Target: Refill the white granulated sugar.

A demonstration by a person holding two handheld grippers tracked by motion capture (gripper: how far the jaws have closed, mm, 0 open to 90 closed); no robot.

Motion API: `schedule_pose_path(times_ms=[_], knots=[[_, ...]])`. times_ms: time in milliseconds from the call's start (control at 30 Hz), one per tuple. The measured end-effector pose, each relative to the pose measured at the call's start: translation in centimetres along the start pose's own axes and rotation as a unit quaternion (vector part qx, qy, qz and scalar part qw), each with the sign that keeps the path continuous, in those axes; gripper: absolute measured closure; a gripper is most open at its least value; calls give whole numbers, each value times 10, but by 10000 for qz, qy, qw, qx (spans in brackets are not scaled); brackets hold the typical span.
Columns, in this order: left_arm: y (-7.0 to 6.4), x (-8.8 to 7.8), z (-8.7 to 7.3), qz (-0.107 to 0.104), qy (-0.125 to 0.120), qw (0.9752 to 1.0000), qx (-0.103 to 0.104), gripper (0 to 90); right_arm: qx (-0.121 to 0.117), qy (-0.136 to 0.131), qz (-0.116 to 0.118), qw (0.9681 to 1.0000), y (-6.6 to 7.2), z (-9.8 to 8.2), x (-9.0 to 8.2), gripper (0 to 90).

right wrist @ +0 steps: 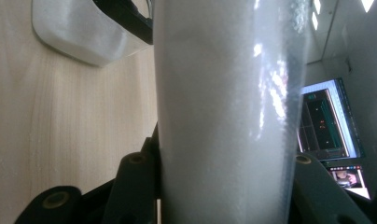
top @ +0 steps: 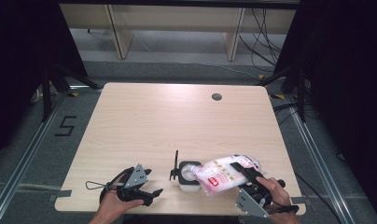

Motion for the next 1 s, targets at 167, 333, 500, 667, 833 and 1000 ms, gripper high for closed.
schedule_pose_path(times_ms=[167,333,500,667,833,1000], knots=[[0,0,0,-2,-47,10000,-34,202,241,-109,33,9996,-6,-4,4,626],[3,-1,0,26,9,9999,113,203,897,-248,156,9955,-11,-12,5,631],[2,-1,-1,29,6,10000,-26,203,1329,-480,314,9895,-15,-21,7,636],[3,0,-2,63,61,10000,15,203,1777,-603,479,9811,-16,-28,17,639],[4,-2,-2,69,55,10000,10,204,2189,-688,714,9707,-17,-37,34,642],[3,-1,-1,73,64,10000,20,204,2643,-748,692,9590,-24,-47,47,645]])
Point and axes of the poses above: each handheld gripper's, and its own axes: x roughly forward along the jaws, z roughly out of its top, y roughly to its left, the point moved 1 cm from there along x, roughly forward along the jaws, and after that the axes turned 11 degrees about x, right-handed, at the moved point
